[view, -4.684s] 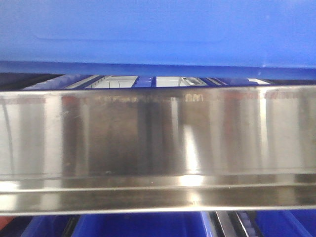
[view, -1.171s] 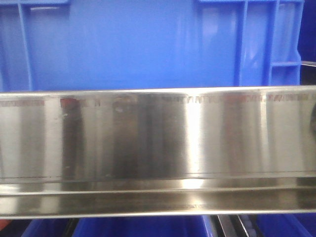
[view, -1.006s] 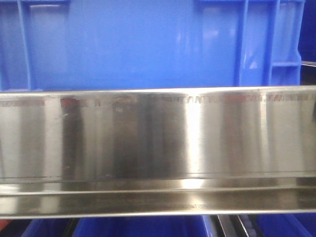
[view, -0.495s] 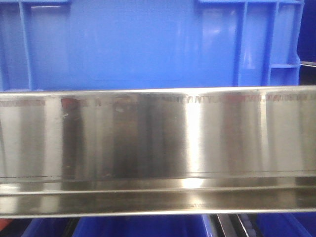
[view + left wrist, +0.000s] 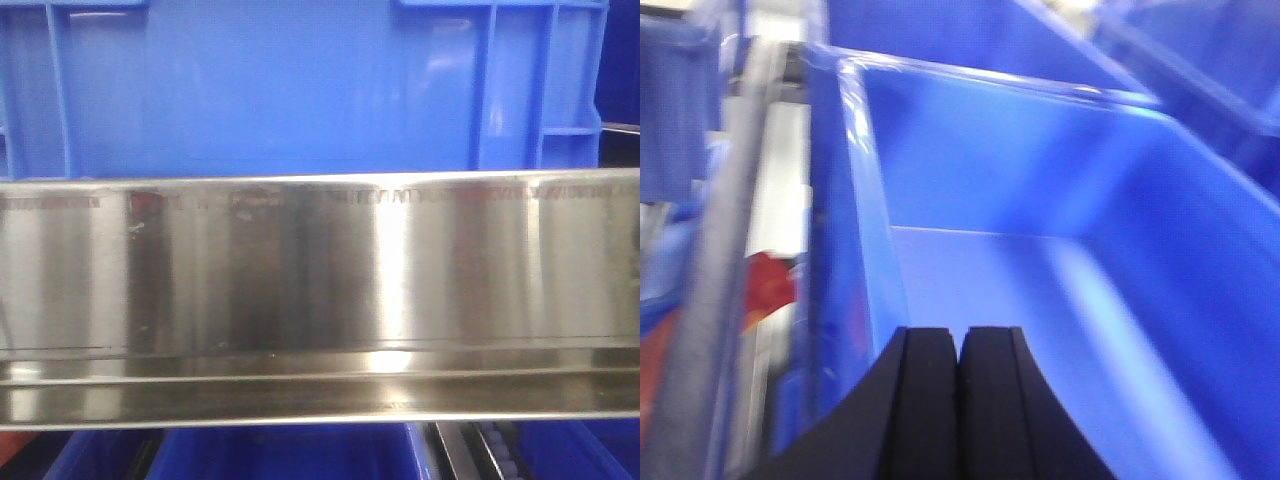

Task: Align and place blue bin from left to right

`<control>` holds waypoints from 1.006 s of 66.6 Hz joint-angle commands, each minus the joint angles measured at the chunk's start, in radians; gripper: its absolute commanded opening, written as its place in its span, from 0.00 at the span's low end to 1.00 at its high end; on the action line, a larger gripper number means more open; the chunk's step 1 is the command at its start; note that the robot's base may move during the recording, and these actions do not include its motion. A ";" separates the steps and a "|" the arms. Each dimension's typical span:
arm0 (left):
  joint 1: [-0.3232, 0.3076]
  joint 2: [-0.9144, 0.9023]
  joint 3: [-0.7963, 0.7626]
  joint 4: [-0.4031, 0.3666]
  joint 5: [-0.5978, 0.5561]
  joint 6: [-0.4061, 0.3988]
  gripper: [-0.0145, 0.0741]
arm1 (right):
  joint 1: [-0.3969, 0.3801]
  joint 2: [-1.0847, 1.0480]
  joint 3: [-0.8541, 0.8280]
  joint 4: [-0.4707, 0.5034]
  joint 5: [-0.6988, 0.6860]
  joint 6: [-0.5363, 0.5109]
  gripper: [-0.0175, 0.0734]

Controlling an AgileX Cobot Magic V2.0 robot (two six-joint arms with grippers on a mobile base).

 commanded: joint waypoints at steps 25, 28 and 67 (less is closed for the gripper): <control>-0.003 -0.308 0.331 0.007 -0.251 -0.002 0.04 | 0.003 -0.412 0.498 -0.038 -0.406 -0.108 0.11; -0.003 -0.338 0.369 0.008 -0.286 0.002 0.04 | 0.003 -0.449 0.535 -0.038 -0.415 -0.112 0.11; -0.003 -0.504 0.509 0.025 -0.373 0.002 0.04 | 0.003 -0.677 0.687 -0.038 -0.415 -0.112 0.11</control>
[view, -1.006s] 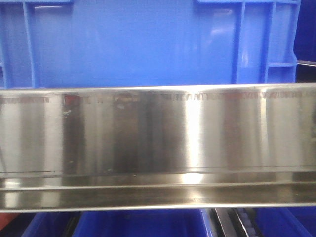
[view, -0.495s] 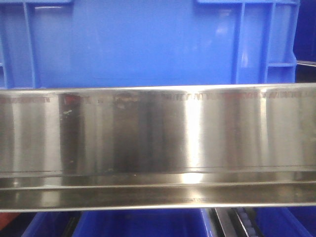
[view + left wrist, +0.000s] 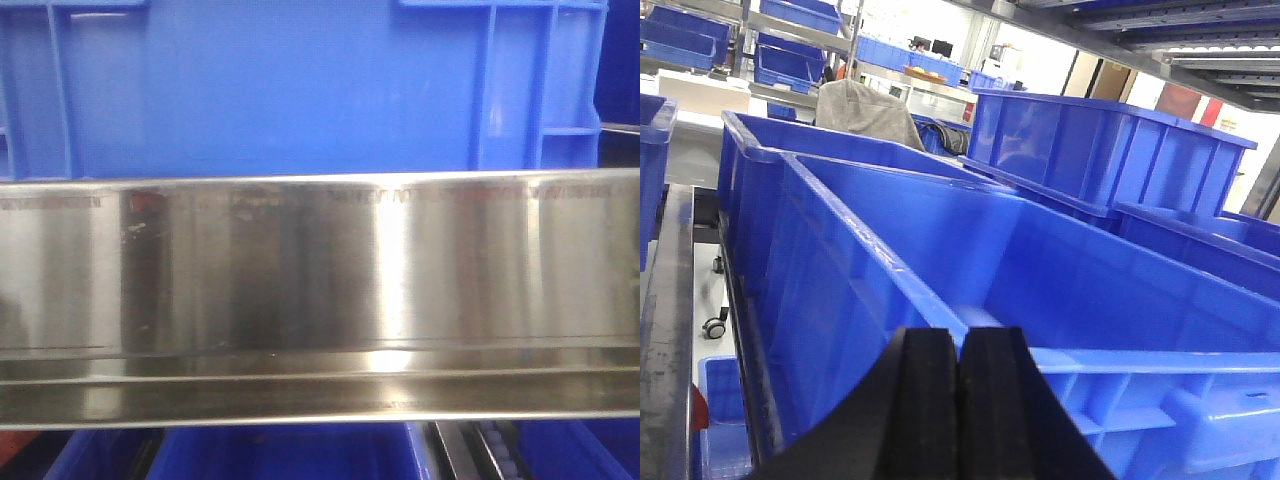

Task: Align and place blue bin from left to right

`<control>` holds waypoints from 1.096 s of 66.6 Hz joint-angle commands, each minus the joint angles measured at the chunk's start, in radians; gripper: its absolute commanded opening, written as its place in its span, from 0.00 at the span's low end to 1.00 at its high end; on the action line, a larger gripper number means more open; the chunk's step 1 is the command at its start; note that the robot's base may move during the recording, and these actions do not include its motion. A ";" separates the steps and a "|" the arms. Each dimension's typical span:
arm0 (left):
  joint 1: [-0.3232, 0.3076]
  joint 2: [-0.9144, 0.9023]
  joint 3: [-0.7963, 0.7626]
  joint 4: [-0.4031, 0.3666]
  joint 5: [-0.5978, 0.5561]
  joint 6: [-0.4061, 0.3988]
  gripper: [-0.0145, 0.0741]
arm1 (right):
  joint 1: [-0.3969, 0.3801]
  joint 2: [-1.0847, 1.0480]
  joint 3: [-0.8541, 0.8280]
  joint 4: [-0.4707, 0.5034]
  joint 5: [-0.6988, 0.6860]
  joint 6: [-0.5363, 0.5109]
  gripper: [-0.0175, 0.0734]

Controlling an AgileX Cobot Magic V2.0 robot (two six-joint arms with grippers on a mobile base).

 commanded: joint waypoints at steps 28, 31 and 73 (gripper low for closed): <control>-0.003 -0.006 0.001 0.004 -0.022 0.000 0.04 | 0.001 -0.007 0.002 -0.015 -0.021 -0.006 0.11; -0.003 -0.006 0.001 0.004 -0.022 0.000 0.04 | 0.001 -0.007 0.002 -0.015 -0.021 -0.006 0.11; -0.003 -0.006 0.001 0.004 -0.022 0.000 0.04 | 0.001 -0.007 0.002 -0.015 -0.021 -0.006 0.11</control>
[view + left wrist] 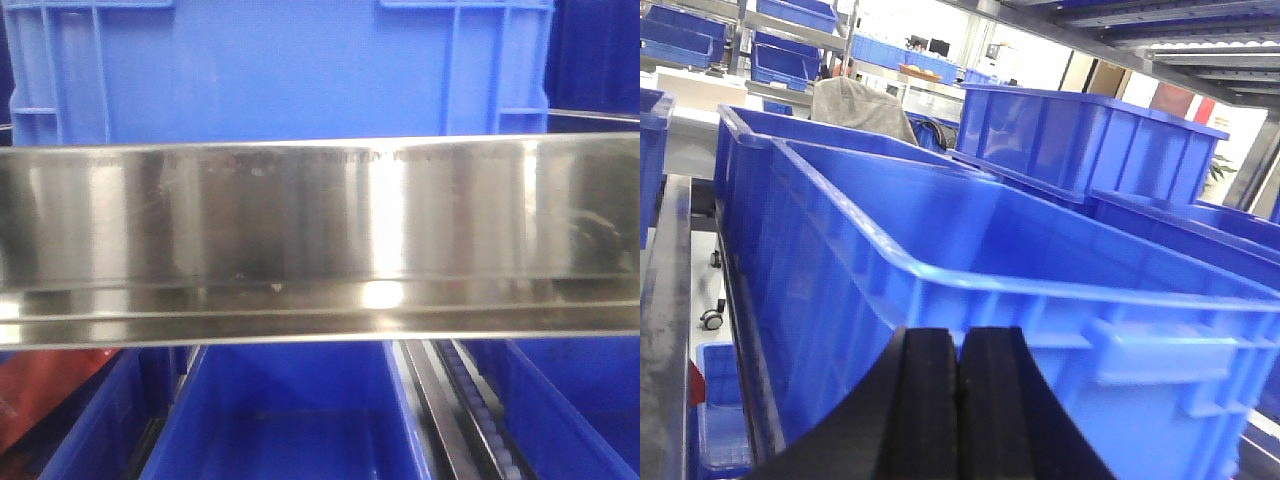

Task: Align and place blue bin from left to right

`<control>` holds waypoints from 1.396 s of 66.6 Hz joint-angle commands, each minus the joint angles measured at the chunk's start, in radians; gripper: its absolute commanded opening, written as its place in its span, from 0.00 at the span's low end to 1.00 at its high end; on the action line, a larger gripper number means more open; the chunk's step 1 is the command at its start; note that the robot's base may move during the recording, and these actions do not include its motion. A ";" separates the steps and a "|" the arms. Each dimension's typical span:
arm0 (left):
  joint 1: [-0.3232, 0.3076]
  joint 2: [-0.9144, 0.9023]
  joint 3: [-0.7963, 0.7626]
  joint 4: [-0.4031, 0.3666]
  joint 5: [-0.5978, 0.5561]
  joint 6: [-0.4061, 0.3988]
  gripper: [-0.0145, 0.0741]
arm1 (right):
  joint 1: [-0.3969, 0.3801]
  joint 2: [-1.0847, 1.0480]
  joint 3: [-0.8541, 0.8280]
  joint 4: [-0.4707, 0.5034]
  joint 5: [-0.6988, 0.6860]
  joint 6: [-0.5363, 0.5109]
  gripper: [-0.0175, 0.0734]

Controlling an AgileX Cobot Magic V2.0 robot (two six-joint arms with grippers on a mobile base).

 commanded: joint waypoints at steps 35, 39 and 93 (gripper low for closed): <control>-0.003 -0.006 0.001 0.004 -0.022 0.000 0.04 | 0.001 -0.009 0.002 -0.009 -0.018 -0.008 0.11; -0.003 -0.006 0.001 0.004 -0.024 0.000 0.04 | -0.006 -0.009 0.006 0.059 -0.015 -0.098 0.11; -0.003 -0.006 0.001 0.004 -0.024 0.000 0.04 | -0.544 -0.463 0.558 0.417 -0.230 -0.474 0.11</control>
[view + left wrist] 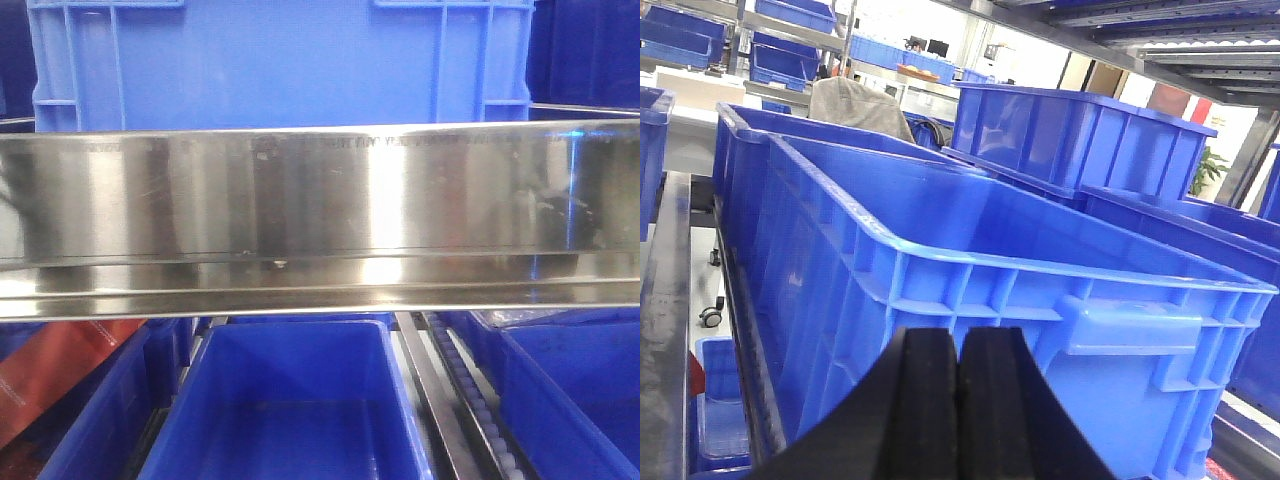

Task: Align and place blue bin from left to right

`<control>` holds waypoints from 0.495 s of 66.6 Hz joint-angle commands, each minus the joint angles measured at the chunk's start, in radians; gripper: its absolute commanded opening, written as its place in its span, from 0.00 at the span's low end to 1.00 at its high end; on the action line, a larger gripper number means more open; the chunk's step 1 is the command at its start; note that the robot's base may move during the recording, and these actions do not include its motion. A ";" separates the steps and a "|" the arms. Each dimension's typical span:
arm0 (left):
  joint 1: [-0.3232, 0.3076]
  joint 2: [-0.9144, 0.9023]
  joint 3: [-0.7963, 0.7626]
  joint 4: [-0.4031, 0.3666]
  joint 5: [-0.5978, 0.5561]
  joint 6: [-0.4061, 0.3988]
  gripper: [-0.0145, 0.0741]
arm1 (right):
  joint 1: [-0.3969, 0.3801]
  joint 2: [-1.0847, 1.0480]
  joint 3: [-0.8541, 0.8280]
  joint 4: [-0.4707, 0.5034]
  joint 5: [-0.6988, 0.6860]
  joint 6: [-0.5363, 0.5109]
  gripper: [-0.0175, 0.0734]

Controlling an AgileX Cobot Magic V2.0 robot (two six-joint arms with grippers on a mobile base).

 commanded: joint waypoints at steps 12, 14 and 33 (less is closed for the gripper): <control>-0.003 -0.006 0.000 0.004 -0.027 0.000 0.04 | -0.005 -0.013 0.004 0.005 -0.015 -0.007 0.11; -0.003 -0.006 0.000 0.004 -0.027 0.000 0.04 | -0.005 -0.013 0.004 0.005 -0.015 -0.007 0.11; -0.003 -0.006 0.000 0.004 -0.027 0.000 0.04 | -0.005 -0.013 0.004 0.005 -0.017 -0.007 0.11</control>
